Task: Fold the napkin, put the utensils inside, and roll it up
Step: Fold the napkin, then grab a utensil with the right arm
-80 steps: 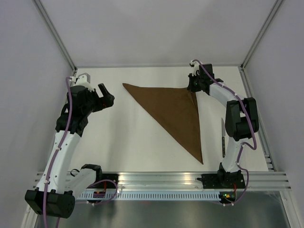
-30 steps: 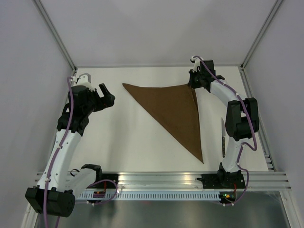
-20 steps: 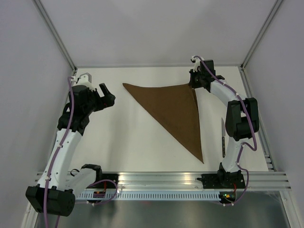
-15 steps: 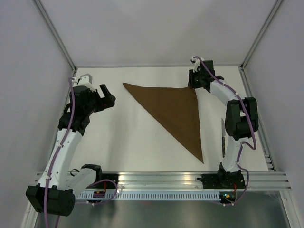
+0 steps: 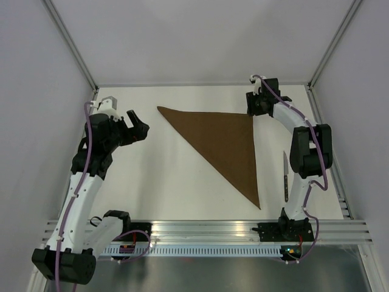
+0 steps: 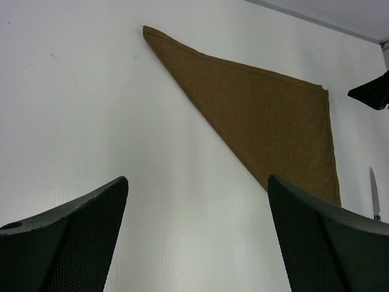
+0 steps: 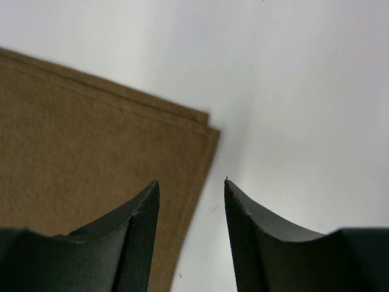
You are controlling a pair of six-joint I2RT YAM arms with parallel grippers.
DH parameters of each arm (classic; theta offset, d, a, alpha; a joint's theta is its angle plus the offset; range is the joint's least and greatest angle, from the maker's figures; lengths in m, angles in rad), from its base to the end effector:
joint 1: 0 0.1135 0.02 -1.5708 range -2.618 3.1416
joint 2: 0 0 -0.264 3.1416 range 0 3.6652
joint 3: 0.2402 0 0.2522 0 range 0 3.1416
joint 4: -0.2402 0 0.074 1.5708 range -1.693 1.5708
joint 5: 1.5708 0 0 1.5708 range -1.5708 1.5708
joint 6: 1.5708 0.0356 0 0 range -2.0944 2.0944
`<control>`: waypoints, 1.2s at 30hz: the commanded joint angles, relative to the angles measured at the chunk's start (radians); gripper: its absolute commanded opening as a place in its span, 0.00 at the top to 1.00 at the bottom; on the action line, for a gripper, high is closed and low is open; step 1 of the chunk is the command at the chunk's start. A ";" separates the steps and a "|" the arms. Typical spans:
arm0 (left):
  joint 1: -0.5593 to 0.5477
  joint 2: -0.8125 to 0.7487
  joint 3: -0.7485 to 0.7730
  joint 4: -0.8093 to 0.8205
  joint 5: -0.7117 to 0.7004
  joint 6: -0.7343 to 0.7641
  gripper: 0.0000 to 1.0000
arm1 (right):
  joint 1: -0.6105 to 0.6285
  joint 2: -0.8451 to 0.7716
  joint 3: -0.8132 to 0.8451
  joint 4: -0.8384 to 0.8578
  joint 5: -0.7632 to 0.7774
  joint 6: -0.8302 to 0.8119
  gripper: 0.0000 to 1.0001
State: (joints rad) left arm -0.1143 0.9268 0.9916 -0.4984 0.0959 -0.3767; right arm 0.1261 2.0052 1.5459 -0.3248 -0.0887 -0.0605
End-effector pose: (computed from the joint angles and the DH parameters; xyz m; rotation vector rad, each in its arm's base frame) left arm 0.1997 -0.0264 0.3544 -0.2033 2.0158 -0.4088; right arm 0.4508 0.0603 0.2209 -0.2625 2.3404 0.1365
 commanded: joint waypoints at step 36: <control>0.002 -0.152 -0.283 0.248 0.266 -0.176 0.00 | -0.358 -0.448 -0.632 -0.599 0.007 -0.553 0.42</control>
State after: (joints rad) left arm -0.1143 0.7845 0.7136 -0.2844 0.3424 -0.5060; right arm -0.2310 1.5532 0.9329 -0.8700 -0.1520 -0.5804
